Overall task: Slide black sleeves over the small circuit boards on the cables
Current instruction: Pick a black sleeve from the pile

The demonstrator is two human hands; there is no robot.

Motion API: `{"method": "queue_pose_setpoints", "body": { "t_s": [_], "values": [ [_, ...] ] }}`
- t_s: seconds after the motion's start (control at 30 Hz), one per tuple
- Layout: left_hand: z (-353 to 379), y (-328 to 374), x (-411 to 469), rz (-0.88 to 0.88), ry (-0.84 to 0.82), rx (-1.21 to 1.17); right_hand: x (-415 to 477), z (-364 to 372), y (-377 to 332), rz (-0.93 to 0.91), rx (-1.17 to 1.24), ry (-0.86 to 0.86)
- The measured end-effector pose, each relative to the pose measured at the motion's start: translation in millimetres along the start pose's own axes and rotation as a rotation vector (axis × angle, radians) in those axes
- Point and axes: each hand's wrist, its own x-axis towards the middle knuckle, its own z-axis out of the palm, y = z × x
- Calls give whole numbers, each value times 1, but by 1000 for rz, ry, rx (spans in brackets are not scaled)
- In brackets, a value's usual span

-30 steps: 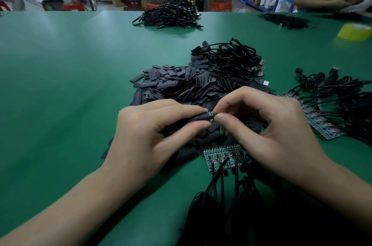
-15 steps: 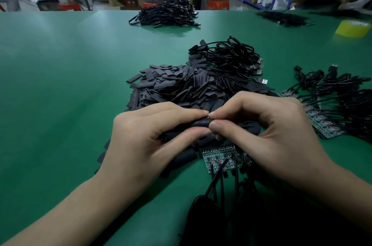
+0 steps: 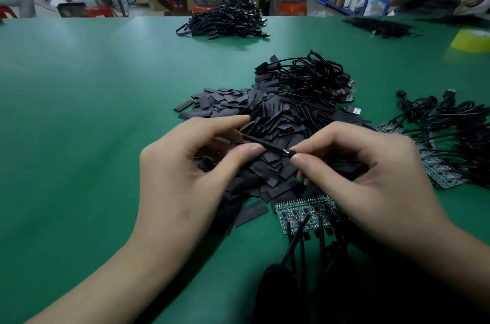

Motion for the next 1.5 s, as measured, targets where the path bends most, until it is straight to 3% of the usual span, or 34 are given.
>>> {"method": "queue_pose_setpoints", "body": {
  "t_s": [0.13,0.37,0.67,0.8,1.03,1.3,1.5],
  "values": [
    [6,-2,-4,-116,-85,-152,-2,2,-3,-105,-111,31],
    [7,-4,-4,-127,-195,-306,0,2,1,-153,-70,-70],
    [4,4,-4,60,-145,-175,-3,1,1,3,125,-103],
    [1,6,-3,110,-144,-122,-2,1,0,-25,107,-94],
    [1,6,-3,118,-161,-89,0,1,-1,-123,-31,-36],
    [1,0,-1,41,-77,-138,1,-3,8,-80,-85,-221],
    [3,-11,1,-30,-93,-131,4,-4,12,-101,-219,-206]
  ]
}}
